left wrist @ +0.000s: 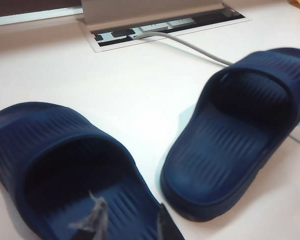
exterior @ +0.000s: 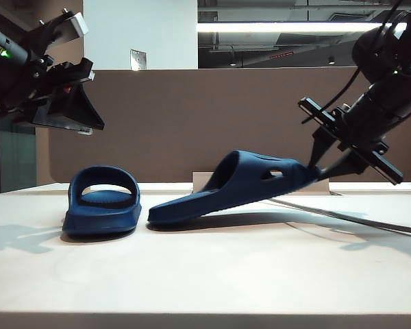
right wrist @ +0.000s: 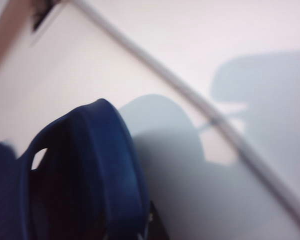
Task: Interlock the pair of blue slippers on the table with their fronts facing up.
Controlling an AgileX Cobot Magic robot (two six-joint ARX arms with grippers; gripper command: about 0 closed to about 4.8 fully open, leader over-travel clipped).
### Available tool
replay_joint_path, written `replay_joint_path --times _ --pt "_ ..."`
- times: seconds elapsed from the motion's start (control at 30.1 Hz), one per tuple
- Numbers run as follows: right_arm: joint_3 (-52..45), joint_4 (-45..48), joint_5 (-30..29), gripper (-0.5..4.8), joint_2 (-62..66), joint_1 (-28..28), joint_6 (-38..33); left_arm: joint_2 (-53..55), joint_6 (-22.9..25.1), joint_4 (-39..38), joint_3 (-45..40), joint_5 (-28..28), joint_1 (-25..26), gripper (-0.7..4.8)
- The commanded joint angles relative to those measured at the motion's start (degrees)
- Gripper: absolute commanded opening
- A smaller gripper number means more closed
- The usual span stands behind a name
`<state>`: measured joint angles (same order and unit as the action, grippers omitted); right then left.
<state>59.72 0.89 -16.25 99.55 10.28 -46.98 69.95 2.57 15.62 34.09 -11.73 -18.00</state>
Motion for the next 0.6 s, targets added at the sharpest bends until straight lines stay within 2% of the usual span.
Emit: replay_joint_path --times 0.03,0.27,0.46,0.6 --pt "0.2 -3.2 3.9 0.39 -0.5 -0.1 1.8 -0.2 0.0 0.8 0.2 0.1 0.0 1.28" --pt "0.2 -5.4 6.4 0.4 -0.5 -0.1 5.0 -0.2 0.0 0.8 0.2 0.1 0.0 1.28" --pt "0.2 -8.9 10.7 0.39 -0.5 -0.1 6.9 -0.2 0.0 0.7 0.2 0.0 0.0 1.28" --pt "0.2 -9.5 11.2 0.4 -0.5 -0.1 8.1 -0.2 0.0 0.7 0.2 -0.1 0.0 1.28"
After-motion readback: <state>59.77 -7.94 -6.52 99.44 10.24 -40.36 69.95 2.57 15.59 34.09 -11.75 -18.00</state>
